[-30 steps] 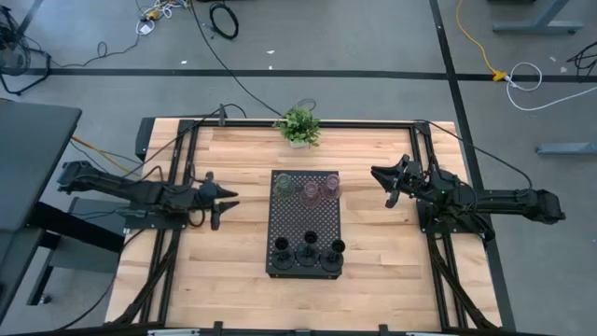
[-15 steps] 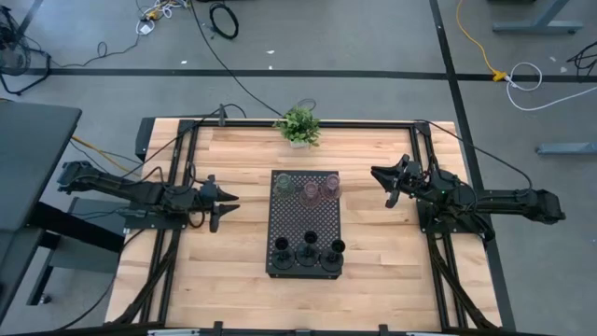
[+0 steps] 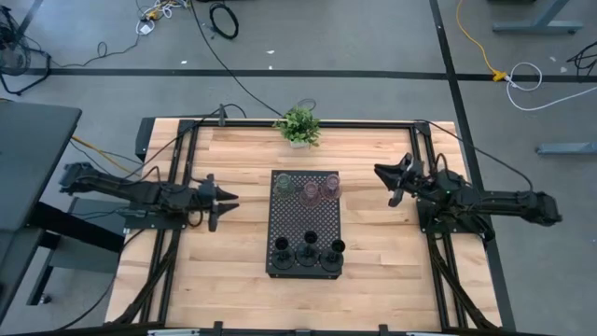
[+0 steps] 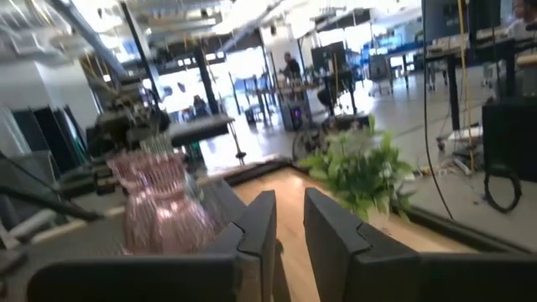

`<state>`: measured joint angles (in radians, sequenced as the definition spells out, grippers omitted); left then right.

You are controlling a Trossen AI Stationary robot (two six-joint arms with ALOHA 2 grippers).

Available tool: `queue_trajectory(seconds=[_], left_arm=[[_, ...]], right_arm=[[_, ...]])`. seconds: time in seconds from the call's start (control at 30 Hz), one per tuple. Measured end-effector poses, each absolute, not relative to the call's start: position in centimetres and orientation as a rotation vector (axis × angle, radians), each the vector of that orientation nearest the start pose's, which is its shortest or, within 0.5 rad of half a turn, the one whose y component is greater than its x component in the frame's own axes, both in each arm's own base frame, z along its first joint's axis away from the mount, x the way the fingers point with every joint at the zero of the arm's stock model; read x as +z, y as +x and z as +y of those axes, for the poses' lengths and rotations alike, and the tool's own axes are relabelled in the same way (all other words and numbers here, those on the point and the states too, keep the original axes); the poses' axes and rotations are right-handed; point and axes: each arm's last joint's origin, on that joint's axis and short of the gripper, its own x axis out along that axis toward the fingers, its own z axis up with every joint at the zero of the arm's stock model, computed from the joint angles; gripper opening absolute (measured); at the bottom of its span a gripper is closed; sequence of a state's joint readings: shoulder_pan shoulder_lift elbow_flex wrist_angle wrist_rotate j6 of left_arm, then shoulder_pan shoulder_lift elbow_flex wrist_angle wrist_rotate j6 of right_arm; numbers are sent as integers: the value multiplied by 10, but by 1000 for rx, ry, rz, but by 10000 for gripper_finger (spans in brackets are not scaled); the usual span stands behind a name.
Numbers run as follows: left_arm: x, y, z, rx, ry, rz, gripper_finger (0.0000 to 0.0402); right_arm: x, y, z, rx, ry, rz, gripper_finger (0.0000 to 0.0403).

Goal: Pick & Place candle stick holders
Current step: Return to Home Position

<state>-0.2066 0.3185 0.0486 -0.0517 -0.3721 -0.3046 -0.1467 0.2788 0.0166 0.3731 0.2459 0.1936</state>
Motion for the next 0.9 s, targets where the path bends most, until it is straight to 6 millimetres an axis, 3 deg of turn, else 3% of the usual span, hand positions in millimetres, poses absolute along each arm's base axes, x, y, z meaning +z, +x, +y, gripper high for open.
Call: queue_trajectory(seconds=[0.6,0.9], left_arm=[[176,93,-9,160,-308,-43,128],[173,95,-9,147,-327,-107,128]], right_arm=[[208,85,-20,-343,210,-471,63],[207,86,-18,-325,214,-459,63]])
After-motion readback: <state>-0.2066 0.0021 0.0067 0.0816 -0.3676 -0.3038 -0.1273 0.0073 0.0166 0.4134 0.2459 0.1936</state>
